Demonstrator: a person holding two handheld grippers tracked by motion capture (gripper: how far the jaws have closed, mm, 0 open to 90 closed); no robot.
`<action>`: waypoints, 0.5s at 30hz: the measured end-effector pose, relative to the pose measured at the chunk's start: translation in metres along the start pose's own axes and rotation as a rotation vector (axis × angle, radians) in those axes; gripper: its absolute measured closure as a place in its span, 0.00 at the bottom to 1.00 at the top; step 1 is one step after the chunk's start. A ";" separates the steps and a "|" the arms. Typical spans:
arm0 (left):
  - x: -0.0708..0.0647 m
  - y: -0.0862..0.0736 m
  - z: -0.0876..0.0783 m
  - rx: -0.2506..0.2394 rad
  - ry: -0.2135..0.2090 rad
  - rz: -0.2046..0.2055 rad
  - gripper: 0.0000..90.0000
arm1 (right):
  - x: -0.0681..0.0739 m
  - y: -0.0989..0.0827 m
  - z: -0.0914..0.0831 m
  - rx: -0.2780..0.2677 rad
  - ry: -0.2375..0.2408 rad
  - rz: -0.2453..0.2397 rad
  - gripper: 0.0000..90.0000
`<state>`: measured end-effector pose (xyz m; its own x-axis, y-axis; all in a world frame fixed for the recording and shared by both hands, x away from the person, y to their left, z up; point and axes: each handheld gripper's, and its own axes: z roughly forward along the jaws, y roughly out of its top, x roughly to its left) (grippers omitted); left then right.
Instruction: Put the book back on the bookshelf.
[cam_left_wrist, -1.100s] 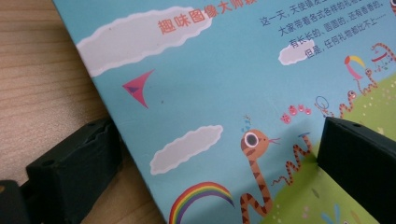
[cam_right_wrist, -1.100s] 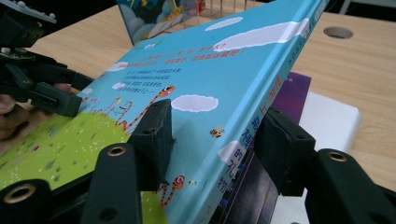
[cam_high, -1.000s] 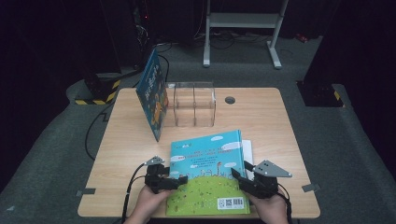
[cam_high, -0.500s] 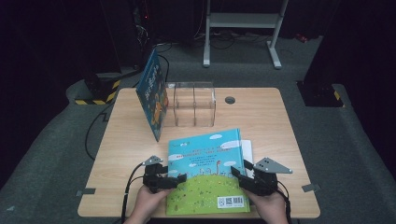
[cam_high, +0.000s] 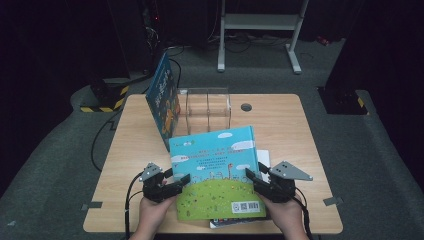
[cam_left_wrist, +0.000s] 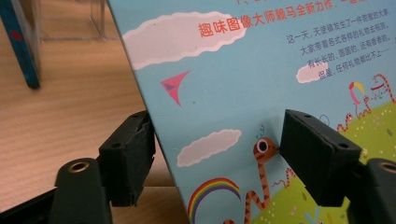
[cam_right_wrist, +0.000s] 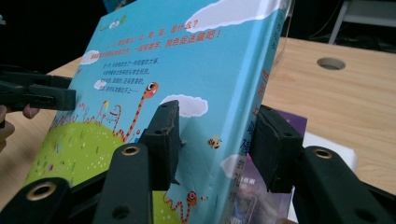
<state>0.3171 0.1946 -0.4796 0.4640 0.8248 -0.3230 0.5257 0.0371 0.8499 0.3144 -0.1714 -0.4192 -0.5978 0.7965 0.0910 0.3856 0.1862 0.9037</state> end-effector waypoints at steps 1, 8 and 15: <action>0.000 0.001 -0.001 -0.007 0.005 0.009 0.32 | 0.001 0.003 -0.001 -0.013 -0.004 -0.007 0.62; -0.006 0.007 -0.005 -0.070 0.036 0.049 0.35 | 0.003 0.009 -0.004 -0.060 -0.015 -0.021 0.63; -0.011 0.014 -0.007 -0.110 0.062 0.089 0.37 | 0.006 0.014 -0.009 -0.113 -0.036 -0.046 0.65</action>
<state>0.3146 0.1900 -0.4608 0.4588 0.8605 -0.2213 0.4014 0.0215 0.9157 0.3102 -0.1692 -0.4020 -0.5870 0.8088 0.0350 0.2752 0.1586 0.9482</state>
